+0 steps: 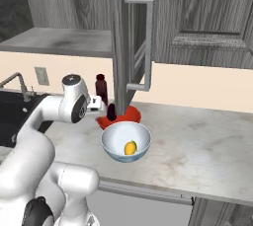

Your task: Pick both bowls and place them on the counter. Then place the lemon in one bowl and place the eggplant in the other bowl.

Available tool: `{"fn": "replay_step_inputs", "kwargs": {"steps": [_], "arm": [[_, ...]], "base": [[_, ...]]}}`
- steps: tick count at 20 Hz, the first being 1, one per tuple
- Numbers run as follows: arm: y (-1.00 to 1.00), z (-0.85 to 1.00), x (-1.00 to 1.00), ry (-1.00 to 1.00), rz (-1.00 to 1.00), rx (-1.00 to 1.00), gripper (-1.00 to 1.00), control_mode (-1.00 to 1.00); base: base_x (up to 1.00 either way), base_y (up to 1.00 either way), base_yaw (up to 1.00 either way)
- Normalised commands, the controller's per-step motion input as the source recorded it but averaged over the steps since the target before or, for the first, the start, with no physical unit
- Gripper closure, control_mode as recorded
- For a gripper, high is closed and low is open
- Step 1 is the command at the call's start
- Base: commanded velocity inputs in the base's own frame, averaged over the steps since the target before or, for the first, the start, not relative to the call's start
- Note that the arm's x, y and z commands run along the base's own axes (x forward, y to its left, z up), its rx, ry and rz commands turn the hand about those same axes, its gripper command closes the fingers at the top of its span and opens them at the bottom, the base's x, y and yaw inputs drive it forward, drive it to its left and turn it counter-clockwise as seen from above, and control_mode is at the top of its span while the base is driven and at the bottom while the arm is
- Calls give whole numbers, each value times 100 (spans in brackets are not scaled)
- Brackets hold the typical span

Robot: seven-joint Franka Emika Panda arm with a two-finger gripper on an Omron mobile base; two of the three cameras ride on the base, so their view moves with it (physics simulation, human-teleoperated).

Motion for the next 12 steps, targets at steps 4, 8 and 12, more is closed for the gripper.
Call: {"fn": "replay_step_inputs", "kwargs": {"steps": [4,8,12], "arm": [[3,43,-67,0,0,8,-100,-100],[0,49,-65,0,0,4,-100,-100],[0,51,-66,0,0,0,-100,-100]], "base": [[0,0,0],[0,0,0],[0,0,0]]}}
